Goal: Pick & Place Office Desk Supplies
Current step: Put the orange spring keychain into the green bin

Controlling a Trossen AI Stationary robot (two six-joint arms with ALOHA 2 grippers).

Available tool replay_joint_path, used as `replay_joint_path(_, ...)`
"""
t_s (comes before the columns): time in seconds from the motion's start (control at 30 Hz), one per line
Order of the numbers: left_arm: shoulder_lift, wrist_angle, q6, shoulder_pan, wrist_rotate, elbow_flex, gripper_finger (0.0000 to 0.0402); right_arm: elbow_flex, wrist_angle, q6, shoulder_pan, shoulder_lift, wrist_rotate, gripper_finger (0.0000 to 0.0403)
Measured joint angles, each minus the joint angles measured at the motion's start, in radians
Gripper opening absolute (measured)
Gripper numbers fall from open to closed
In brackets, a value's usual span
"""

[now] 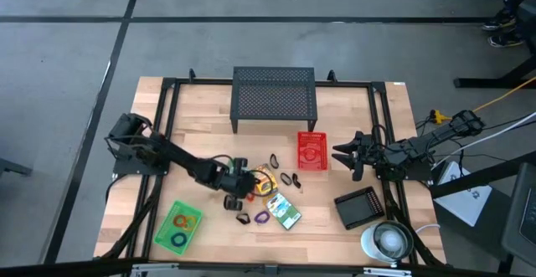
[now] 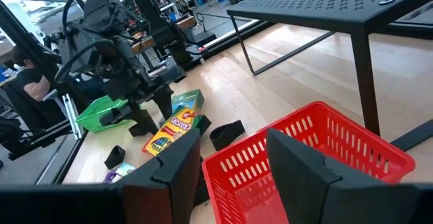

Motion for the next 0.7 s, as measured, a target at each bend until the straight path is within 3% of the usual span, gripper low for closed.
replay_joint_path(0.43,0.005,-0.030,0.014,0.014,0.054,0.001,0.0143,0.000,-0.018,0.003,0.000,0.000,0.000,0.0172)
replay_joint_path(0.7,0.091,0.021,0.022,0.034,0.110,0.003,0.0140,0.000,-0.016,0.006,0.000,0.000,0.000,0.0172)
